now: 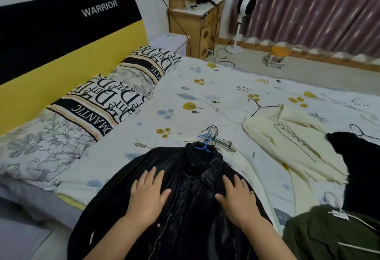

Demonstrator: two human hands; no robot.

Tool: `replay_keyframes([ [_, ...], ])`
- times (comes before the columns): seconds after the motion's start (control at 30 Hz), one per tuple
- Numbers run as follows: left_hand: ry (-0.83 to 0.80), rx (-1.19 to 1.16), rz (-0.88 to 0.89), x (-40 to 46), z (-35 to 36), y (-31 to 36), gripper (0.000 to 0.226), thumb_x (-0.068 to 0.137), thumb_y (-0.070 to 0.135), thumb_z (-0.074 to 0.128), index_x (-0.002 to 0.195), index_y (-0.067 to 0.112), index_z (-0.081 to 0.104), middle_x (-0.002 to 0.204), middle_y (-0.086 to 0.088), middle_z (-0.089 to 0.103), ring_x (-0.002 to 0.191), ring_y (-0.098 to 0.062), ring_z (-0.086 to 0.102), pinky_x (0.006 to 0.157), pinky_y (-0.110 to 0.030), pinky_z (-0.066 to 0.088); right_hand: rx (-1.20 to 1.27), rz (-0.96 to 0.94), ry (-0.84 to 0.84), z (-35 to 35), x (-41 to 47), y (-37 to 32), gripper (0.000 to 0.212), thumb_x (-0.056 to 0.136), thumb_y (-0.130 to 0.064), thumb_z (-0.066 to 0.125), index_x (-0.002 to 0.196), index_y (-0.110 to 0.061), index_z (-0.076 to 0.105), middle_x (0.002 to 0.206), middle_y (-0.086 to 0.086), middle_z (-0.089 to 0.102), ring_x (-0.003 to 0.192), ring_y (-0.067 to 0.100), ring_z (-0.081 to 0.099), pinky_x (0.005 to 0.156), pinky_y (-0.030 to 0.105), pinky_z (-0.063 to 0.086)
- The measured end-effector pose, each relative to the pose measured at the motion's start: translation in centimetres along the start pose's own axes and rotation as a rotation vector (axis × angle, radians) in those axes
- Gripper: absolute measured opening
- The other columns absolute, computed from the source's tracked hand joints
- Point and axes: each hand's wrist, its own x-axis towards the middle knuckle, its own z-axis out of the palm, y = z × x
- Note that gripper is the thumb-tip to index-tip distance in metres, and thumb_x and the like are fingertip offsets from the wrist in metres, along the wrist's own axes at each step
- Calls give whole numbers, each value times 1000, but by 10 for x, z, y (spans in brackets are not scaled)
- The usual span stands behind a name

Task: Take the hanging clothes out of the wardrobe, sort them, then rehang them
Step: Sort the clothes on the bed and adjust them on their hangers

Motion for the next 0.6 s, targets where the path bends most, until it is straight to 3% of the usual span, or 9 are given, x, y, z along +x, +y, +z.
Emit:
replay_keyframes([
  [0.1, -11, 11, 46, 38, 6, -13, 75, 87, 66, 4, 150, 24, 8, 158, 0, 1, 146, -19, 0, 118, -39, 5, 29, 91, -6, 9, 28, -5, 62, 99, -46, 32, 151, -24, 6, 158, 13, -1, 146, 32, -3, 116, 51, 12],
  [0.17, -63, 27, 73, 64, 10, -23, 114, 56, 77, -28, 150, 24, 9, 158, 0, 3, 146, -19, 1, 118, -39, 4, 39, 150, -17, 18, 49, -11, 63, 99, -47, 31, 151, -24, 5, 158, 13, -1, 146, 32, -3, 116, 51, 13],
  [0.23, -99, 54, 95, 92, 17, -36, 138, 36, 73, -48, 149, 23, 12, 158, -1, 7, 146, -20, 4, 117, -40, 6, 51, 208, -33, 26, 71, -16, 64, 99, -47, 31, 151, -24, 3, 158, 13, -2, 146, 32, -3, 116, 51, 13],
  [0.27, -110, 60, 99, 107, 21, -41, 137, 39, 71, -49, 149, 22, 18, 157, -3, 13, 146, -22, 10, 117, -41, 11, 56, 235, -37, 31, 83, -18, 64, 99, -47, 31, 151, -24, 1, 158, 13, -2, 146, 32, -3, 116, 51, 12],
  [0.33, -81, 90, 151, 138, 33, -53, 117, 69, 69, -34, 137, 17, 47, 145, -8, 42, 135, -27, 39, 107, -48, 33, 58, 283, -29, 41, 106, -21, 65, 99, -48, 30, 151, -23, -2, 158, 12, -3, 146, 32, -3, 116, 50, 12],
  [0.4, -104, 139, 174, 164, 48, -61, 85, 94, 54, -4, 110, 15, 70, 117, -8, 67, 107, -25, 64, 82, -46, 53, 73, 338, -9, 50, 128, -21, 66, 99, -48, 30, 151, -23, -3, 158, 12, -3, 146, 32, -3, 116, 51, 12],
  [0.5, -145, 207, 259, 199, 67, -68, 55, 84, 45, 31, 100, 14, 74, 108, -8, 70, 97, -23, 69, 73, -44, 56, 89, 412, 25, 63, 158, -16, 67, 98, -50, 29, 151, -23, -3, 158, 11, -2, 146, 31, -3, 116, 52, 11],
  [0.6, -155, 230, 300, 233, 82, -70, 56, 79, 45, 35, 104, 12, 72, 112, -9, 69, 100, -26, 68, 75, -46, 55, 69, 458, 55, 71, 185, -5, 69, 97, -54, 27, 150, -23, -3, 158, 10, -4, 145, 32, -6, 115, 53, 9],
])
